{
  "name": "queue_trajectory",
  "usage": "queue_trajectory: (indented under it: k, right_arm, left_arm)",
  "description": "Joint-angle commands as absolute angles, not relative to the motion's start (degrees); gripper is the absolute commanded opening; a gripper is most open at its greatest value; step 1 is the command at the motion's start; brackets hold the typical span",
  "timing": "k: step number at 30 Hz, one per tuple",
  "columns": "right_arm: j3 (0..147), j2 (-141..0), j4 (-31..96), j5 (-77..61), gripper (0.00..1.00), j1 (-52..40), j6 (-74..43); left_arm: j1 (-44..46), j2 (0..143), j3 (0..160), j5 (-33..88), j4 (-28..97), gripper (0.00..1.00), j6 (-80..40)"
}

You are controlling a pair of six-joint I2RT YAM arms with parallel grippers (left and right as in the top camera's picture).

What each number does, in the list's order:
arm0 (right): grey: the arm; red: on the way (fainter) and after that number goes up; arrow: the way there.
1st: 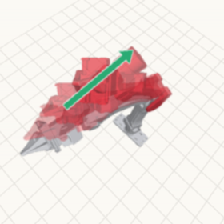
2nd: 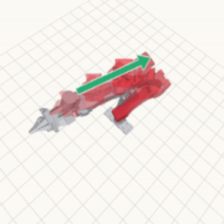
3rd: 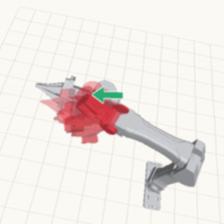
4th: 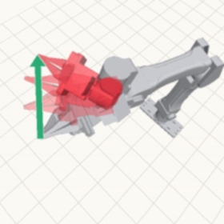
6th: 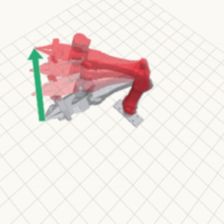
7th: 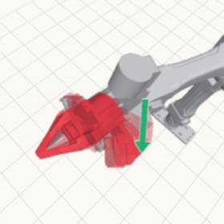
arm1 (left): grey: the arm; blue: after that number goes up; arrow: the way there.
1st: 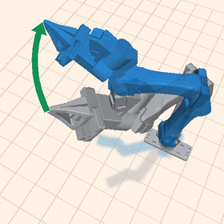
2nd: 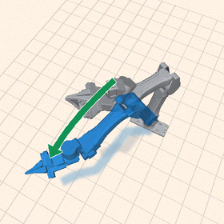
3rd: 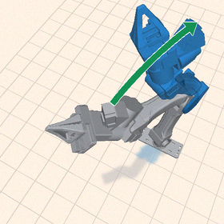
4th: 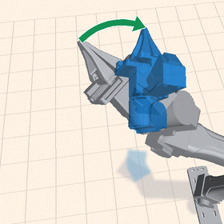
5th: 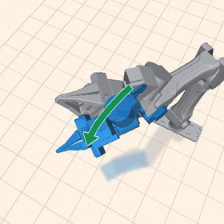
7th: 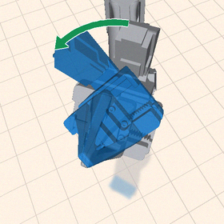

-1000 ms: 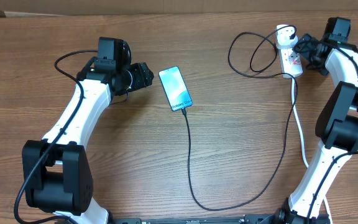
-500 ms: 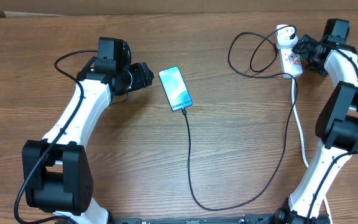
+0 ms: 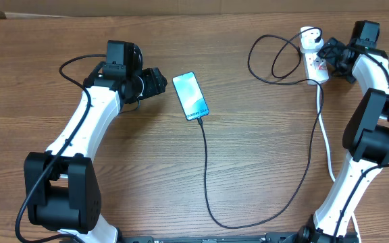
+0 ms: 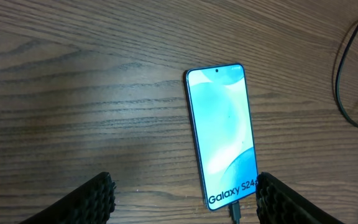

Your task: Plug charger to phone and switch on socket

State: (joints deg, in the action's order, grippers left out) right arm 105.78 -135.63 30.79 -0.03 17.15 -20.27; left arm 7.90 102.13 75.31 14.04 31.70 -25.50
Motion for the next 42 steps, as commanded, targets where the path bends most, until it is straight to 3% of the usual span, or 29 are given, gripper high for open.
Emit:
queue_trajectory:
  k: [1, 42]
  right_arm:
    - [104.0, -136.6, 30.9, -2.6, 1.00, 15.4, -20.1]
    - [103.5, -135.8, 32.8, 2.7, 1.00, 12.5, -19.3]
  left_arm:
    - [8.4, 101.5, 75.2, 13.1, 31.5, 0.69, -25.7]
    - [8.4, 101.5, 75.2, 13.1, 31.5, 0.69, -25.7]
